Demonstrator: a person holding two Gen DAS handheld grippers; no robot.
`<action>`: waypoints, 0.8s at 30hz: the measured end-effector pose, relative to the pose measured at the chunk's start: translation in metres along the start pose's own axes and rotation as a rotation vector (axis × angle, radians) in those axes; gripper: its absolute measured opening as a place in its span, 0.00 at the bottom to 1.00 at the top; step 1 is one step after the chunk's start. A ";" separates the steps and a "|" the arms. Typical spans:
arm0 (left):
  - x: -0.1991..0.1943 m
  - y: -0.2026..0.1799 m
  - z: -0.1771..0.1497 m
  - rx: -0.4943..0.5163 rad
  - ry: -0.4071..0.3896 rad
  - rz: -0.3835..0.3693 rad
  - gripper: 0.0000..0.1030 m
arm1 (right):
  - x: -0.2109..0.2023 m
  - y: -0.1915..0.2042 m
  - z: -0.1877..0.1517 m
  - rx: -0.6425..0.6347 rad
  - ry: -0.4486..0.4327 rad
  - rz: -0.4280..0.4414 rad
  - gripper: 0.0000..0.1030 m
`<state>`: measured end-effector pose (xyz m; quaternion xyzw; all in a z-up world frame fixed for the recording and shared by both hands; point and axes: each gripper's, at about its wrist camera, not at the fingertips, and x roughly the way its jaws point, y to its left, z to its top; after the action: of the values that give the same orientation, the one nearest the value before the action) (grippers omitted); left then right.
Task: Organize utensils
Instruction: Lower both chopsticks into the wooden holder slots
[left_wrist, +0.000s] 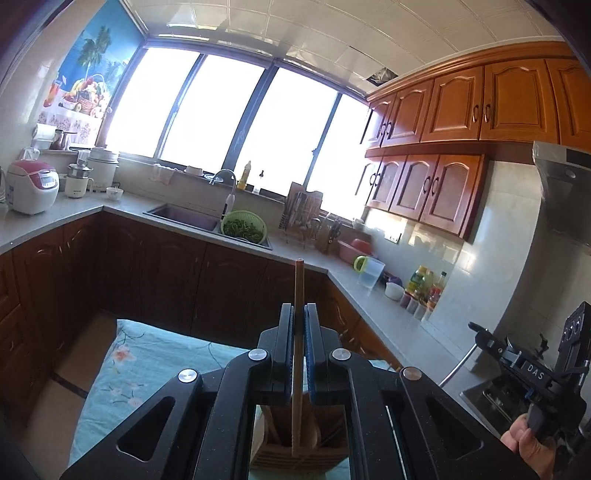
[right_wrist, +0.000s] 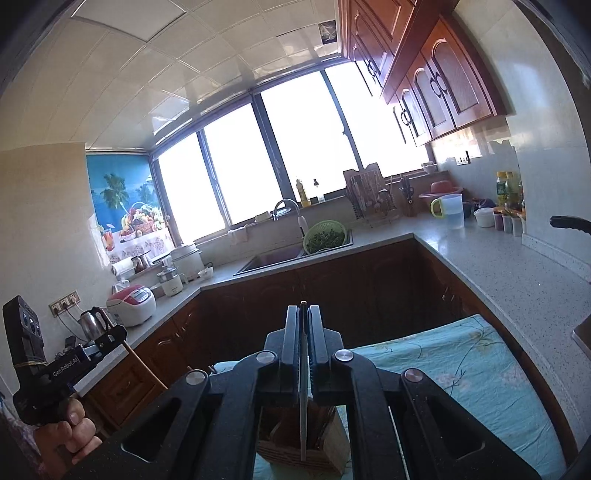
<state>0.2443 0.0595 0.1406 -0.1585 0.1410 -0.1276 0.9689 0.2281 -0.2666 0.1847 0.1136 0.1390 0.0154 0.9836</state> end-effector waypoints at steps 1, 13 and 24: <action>0.009 0.001 -0.003 -0.013 -0.001 -0.002 0.03 | 0.006 -0.001 0.000 0.001 0.000 -0.005 0.04; 0.084 0.006 -0.078 -0.041 0.082 0.070 0.03 | 0.061 -0.023 -0.052 0.047 0.083 -0.047 0.04; 0.119 0.002 -0.075 0.004 0.190 0.078 0.05 | 0.084 -0.032 -0.081 0.060 0.185 -0.059 0.04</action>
<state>0.3312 0.0058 0.0438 -0.1379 0.2382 -0.1048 0.9556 0.2861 -0.2748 0.0788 0.1371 0.2331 -0.0073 0.9627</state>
